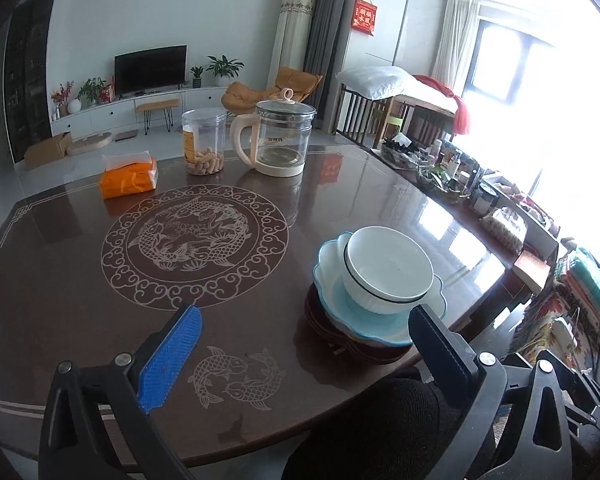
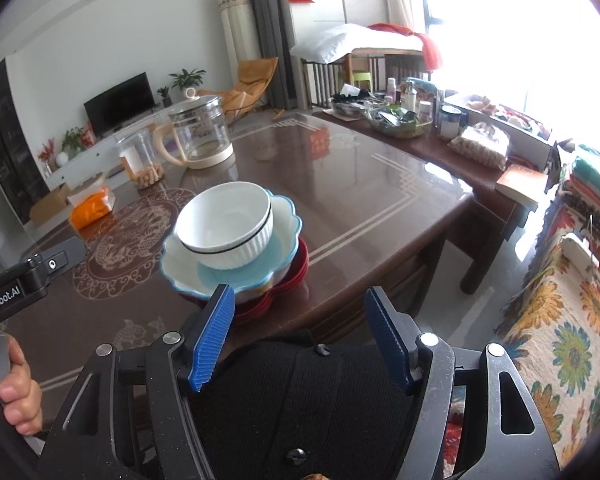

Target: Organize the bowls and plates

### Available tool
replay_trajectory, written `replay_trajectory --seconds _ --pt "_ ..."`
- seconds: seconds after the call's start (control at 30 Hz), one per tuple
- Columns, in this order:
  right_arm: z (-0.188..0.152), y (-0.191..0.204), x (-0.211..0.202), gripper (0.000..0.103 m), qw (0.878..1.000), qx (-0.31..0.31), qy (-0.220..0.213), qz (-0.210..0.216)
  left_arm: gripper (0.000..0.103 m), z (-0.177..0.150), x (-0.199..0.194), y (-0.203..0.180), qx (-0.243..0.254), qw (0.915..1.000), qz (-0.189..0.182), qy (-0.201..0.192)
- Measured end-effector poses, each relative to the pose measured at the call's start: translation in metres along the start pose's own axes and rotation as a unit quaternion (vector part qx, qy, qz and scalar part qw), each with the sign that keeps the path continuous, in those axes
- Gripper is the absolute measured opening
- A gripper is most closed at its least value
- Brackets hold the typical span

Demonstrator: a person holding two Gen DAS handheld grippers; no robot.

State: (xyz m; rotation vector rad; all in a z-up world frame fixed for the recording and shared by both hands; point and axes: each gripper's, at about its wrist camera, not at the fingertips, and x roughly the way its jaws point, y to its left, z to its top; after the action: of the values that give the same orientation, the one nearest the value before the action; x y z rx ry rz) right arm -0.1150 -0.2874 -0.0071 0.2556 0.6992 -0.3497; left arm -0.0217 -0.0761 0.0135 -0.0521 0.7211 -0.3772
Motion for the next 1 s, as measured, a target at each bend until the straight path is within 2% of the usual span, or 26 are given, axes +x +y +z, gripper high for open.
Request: replay_trajectory --seconds 0.07,0.13,0.2,0.27,0.4,0.63,1.0 --pt "-0.003 0.001 -0.004 0.071 1.0 0.002 0.003 0.0 0.103 -0.002 -0.002 -0.004 0.01 0.9996 0.018 0.02" --pt "-0.005 0.003 -0.007 0.071 1.0 0.001 0.007 0.006 0.103 -0.006 -0.003 -0.015 0.049 0.9976 0.024 0.043" --pt "-0.006 0.008 -0.011 0.071 1.0 -0.006 0.003 0.01 0.103 -0.011 -0.007 -0.028 0.099 0.9931 0.05 0.039" --pt "-0.006 0.014 -0.016 0.071 1.0 -0.017 -0.004 0.006 0.103 -0.016 -0.015 -0.037 0.129 0.9884 0.077 0.021" --pt "-0.008 0.023 -0.023 0.071 0.999 -0.035 -0.012 -0.003 0.103 -0.019 -0.025 -0.037 0.119 0.9908 0.062 0.021" --pt "-0.007 0.026 -0.023 0.071 0.999 -0.04 -0.003 -0.012 0.103 -0.019 -0.018 -0.032 0.115 0.99 0.067 0.047" --pt "-0.005 0.036 -0.02 0.071 0.998 -0.054 -0.002 -0.012 0.103 -0.019 -0.011 -0.033 0.116 0.9895 0.063 0.059"
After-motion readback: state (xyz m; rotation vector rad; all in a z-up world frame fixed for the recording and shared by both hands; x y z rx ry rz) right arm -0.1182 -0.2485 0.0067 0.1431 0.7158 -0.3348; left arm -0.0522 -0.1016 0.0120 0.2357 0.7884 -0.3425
